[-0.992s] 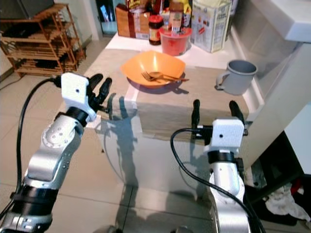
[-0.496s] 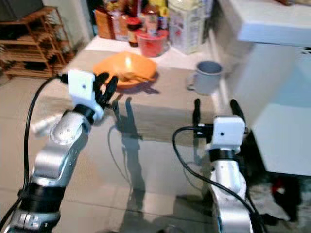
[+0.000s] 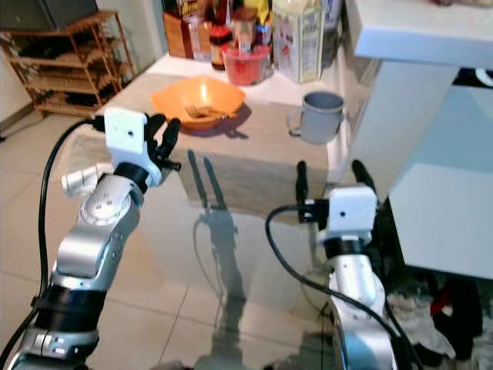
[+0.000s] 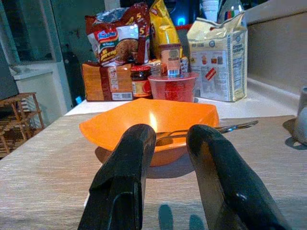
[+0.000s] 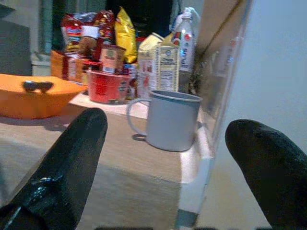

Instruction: Setting the table

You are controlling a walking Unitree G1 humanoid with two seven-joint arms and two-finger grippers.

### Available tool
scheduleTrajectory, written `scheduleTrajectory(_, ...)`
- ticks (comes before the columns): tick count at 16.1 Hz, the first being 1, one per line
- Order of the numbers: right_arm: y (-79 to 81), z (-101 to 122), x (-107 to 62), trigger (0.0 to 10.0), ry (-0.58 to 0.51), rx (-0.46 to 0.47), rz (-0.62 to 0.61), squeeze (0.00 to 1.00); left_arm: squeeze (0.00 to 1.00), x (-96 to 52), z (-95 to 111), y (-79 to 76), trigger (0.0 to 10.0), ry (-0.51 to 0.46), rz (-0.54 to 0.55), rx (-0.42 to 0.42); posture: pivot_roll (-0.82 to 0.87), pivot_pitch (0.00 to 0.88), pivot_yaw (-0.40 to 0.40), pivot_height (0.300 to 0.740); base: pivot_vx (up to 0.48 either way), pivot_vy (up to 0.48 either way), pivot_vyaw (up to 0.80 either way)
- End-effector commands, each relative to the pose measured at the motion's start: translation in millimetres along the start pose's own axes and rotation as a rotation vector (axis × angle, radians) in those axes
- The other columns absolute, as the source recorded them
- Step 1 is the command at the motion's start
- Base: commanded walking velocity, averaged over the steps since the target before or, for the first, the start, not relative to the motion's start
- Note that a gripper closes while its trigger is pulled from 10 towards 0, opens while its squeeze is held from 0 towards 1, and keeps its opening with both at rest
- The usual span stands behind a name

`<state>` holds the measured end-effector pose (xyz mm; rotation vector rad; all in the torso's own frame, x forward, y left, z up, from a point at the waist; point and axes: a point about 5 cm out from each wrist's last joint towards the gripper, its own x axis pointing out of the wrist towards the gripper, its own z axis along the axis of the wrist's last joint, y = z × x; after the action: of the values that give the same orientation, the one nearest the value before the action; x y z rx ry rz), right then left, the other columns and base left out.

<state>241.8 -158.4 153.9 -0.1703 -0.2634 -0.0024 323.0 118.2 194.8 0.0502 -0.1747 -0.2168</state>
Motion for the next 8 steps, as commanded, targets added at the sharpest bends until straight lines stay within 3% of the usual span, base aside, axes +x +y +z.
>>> scheduleTrajectory(1, 3.8, 2, 2.9, 10.0, -0.004, 0.024, 0.022, 0.0, 0.0, 2.5, 10, 1.6, 10.0, -0.031, 0.014, 0.002, -0.02, 0.0, 0.035, 0.718, 0.416, 0.24, 0.0)
scheduleTrajectory(4, 1.5, 9, 4.3, 10.0, -0.051, 0.006, 0.01, 0.0, 0.0, 2.3, 18, -2.3, 10.0, -0.089, 0.005, 0.028, -0.03, 0.0, 0.034, 0.718, 0.419, 0.0, 0.0)
scheduleTrajectory(8, 0.8, 35, 11.3, 10.0, -0.185, -0.056, 0.02, 0.0, 0.0, 3.2, 25, -2.2, 10.0, -0.129, 0.029, 0.003, -0.03, 0.0, 0.032, 0.718, 0.42, 0.0, 0.0)
